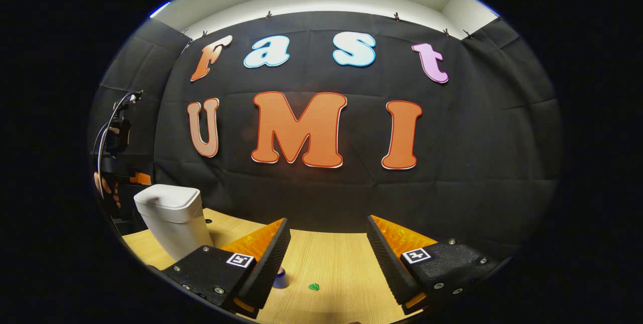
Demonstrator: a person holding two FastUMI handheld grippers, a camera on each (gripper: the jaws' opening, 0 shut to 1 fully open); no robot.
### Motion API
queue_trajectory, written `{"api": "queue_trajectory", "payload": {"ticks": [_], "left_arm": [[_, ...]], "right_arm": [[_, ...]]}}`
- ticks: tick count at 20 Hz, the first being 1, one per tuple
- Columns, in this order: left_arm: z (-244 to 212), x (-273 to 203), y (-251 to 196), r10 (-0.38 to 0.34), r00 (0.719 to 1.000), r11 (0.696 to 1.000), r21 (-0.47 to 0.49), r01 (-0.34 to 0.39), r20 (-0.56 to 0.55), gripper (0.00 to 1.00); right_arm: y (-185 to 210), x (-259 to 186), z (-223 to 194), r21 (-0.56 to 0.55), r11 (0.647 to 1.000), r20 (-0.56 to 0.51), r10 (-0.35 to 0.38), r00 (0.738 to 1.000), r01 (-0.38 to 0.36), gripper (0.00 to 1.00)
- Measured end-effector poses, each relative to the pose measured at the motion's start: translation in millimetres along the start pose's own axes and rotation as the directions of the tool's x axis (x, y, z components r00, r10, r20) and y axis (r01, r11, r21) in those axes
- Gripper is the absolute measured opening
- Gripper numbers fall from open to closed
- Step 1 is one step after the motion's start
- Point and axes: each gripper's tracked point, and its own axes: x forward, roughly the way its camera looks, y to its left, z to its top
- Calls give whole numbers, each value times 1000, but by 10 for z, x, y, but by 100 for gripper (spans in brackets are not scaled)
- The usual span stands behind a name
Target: Press the lid of the desktop garbage bin to open it, pick up the crumpled paper on the desktop and throw it into the bin, then pick up the pop can on the desktop and drop it into the bin, and finally close the garbage bin lid.
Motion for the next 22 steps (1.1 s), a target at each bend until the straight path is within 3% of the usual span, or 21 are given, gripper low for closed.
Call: {"api": "queue_trajectory", "payload": {"ticks": [7,15,22], "left_arm": [[-407,103,-83,-61,986,996,48,69,-155,0],[-385,161,-17,-33,982,999,15,36,-185,1],[-405,161,-25,14,975,996,92,7,-223,0]], "right_arm": [[-44,17,-118,2,1000,-32,-10,999,11,92],[-86,14,-271,15,1000,-74,-8,997,10,93],[-70,-5,-253,22,1000,-66,9,998,-8,94]]}}
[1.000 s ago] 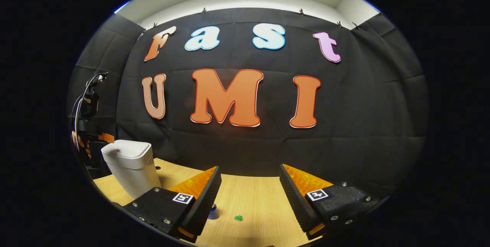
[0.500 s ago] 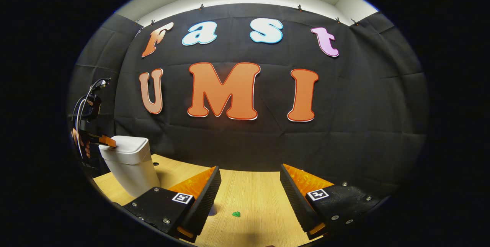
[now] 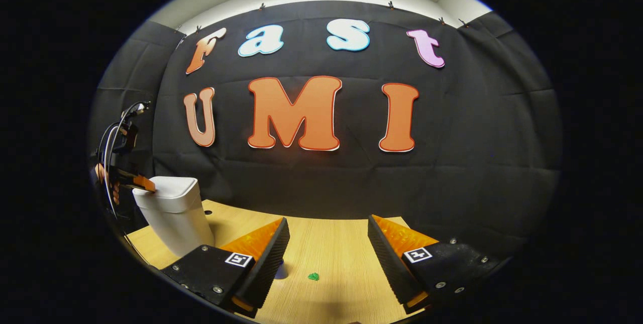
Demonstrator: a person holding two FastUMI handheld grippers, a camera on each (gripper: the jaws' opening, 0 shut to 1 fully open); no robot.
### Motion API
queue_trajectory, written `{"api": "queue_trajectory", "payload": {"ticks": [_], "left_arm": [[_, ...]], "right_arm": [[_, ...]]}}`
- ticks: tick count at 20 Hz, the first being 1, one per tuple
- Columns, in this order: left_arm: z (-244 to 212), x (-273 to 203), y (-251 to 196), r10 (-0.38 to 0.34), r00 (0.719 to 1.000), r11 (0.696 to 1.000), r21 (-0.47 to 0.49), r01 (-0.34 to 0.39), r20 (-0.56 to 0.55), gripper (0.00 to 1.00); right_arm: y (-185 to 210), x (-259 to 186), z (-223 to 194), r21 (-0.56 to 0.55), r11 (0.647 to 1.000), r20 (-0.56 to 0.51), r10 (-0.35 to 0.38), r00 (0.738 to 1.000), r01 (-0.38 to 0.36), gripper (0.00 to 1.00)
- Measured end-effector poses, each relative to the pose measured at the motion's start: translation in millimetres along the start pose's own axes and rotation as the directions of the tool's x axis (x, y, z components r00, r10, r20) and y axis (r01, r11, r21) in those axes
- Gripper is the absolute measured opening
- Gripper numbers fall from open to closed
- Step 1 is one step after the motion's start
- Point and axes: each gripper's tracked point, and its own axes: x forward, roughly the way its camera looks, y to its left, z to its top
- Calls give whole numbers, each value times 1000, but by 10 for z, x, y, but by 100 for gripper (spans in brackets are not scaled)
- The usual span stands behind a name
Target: Press the lid of the desktop garbage bin to open it, pick up the crumpled paper on the desktop and throw it into the bin, then pick up the pop can on the desktop and drop it into the bin, and finally close the garbage bin lid.
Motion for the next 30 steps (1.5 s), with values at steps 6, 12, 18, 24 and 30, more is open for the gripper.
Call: {"api": "queue_trajectory", "payload": {"ticks": [6,12,18,24,30], "left_arm": [[41,-22,-1,22,1000,999,38,-22,-9,0],[309,-391,43,27,986,1000,-2,-27,166,1],[439,-947,-278,-52,939,997,78,27,339,24],[799,-1769,-849,-137,825,963,270,-19,548,58],[745,-2397,-1396,-243,756,951,302,63,608,77]], "right_arm": [[-182,-96,16,32,999,24,-19,1000,18,94],[-235,-94,-48,21,1000,4,-18,1000,18,93],[-141,-35,-131,-1,1000,0,16,1000,-16,93],[33,94,-217,-25,997,2,66,998,-66,93],[118,211,-442,-9,995,-23,103,994,-103,94]]}}
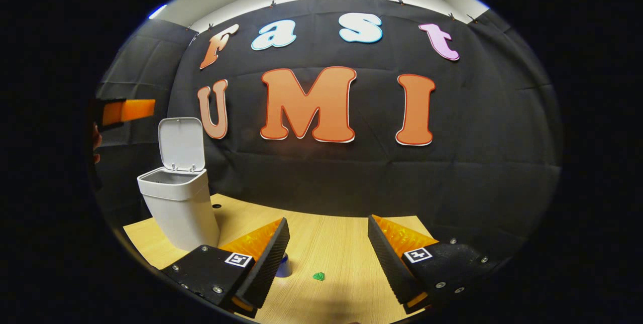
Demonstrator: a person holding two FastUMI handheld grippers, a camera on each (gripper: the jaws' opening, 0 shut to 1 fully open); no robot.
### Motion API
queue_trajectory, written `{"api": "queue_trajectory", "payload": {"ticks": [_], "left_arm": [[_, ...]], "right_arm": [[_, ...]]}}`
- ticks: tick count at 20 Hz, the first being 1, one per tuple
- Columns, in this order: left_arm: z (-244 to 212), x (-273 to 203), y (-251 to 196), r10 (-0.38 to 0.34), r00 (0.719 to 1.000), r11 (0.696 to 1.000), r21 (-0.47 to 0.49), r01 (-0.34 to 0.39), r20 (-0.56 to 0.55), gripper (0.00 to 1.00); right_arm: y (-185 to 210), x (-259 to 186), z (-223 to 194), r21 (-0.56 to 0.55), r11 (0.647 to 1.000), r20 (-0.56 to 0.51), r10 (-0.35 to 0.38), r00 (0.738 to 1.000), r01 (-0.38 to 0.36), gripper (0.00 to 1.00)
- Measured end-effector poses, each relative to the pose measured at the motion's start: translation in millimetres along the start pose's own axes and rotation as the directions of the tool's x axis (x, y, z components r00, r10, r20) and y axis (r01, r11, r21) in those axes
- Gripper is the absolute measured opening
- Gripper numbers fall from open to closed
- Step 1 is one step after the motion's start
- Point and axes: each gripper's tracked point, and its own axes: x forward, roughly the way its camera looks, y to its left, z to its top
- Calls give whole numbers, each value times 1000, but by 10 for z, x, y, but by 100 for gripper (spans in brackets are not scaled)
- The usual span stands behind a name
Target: Press the lid of the desktop garbage bin to open it, pick up the crumpled paper on the desktop and throw it into the bin, then pick up the pop can on the desktop and drop it into the bin, and finally close the garbage bin lid.
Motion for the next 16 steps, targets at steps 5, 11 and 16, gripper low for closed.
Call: {"api": "queue_trajectory", "payload": {"ticks": [5,11,16], "left_arm": [[99,-291,-135,18,1000,997,-74,-17,2,83],[201,-576,-152,72,997,993,-98,-70,18,85],[126,-739,-306,39,999,993,-108,-40,-16,85]], "right_arm": [[24,103,-200,-30,999,-6,12,1000,-12,94],[-1,224,-641,-54,998,-63,16,998,-19,94],[-114,407,-1164,-86,996,-132,-5,991,-6,94]]}}
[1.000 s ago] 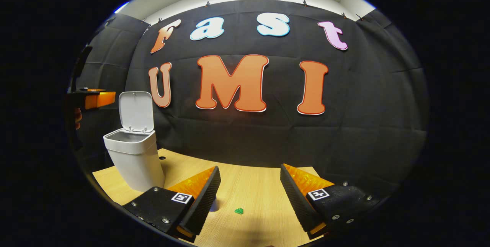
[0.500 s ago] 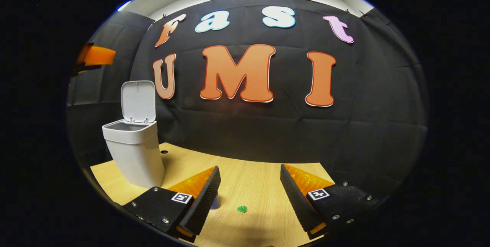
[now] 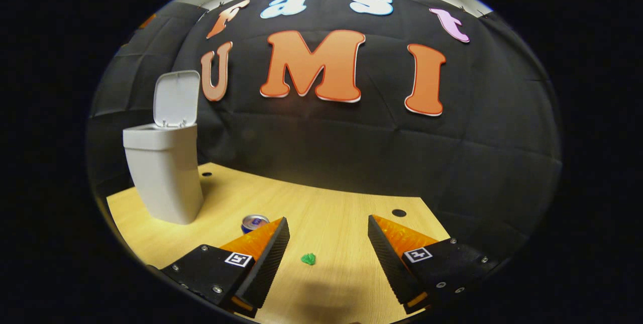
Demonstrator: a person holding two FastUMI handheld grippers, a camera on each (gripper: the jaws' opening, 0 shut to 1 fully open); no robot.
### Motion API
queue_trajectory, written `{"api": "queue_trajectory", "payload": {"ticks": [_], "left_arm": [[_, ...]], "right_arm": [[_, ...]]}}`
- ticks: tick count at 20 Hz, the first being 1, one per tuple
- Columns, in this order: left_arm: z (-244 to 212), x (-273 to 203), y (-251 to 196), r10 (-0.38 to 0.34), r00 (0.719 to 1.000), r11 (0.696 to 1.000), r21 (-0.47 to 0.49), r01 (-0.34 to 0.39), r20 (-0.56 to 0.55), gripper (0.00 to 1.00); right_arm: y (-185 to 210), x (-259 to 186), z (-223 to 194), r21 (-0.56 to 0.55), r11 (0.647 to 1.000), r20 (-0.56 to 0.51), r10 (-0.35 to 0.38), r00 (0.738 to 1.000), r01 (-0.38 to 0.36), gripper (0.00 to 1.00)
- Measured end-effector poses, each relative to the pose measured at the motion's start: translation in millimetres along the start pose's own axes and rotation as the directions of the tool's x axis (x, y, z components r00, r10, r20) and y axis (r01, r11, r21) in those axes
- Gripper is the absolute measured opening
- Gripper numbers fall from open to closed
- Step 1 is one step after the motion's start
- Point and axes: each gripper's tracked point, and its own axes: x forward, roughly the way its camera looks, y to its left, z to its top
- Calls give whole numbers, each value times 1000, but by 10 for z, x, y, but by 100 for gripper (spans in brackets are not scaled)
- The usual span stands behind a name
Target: Press the lid of the desktop garbage bin to open it, pick up the crumpled paper on the desktop and throw it into the bin, then pick up the pop can on the desktop and drop it into the bin, and finally close the garbage bin lid.
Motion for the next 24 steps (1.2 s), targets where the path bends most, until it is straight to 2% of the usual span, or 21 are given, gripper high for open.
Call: {"api": "queue_trajectory", "payload": {"ticks": [4,6,13,16,18,19,20,22,23,24], "left_arm": [[-118,-22,-27,-11,999,1000,27,12,-40,85],[-233,-25,-86,-24,997,999,25,26,-75,85],[-423,-2,-26,-1,993,997,78,11,-121,83],[-478,-13,-3,8,991,996,93,4,-137,85],[-500,-28,35,21,989,994,105,-5,-143,83],[-532,-38,60,28,989,994,109,-12,-148,83],[-544,-39,83,34,987,994,112,-17,-156,83],[-577,-45,99,40,985,993,112,-21,-170,85],[-600,-45,100,39,984,994,111,-20,-172,85],[-601,-42,91,35,984,994,108,-17,-173,86]], "right_arm": [[-36,289,-451,-17,1000,-86,2,996,-4,94],[90,447,-658,-7,999,-134,45,990,-46,94],[305,914,-1091,-4,997,-231,73,970,-76,94],[364,1010,-1307,16,997,-293,83,953,-82,93],[411,1068,-1416,16,996,-315,90,945,-90,83],[415,1076,-1427,22,996,-327,90,941,-88,63],[428,1108,-1411,36,996,-320,94,943,-87,67],[416,1113,-1425,45,996,-330,84,940,-73,50],[413,1106,-1430,46,996,-331,84,940,-73,27],[407,1106,-1437,38,997,-335,80,939,-72,31]]}}
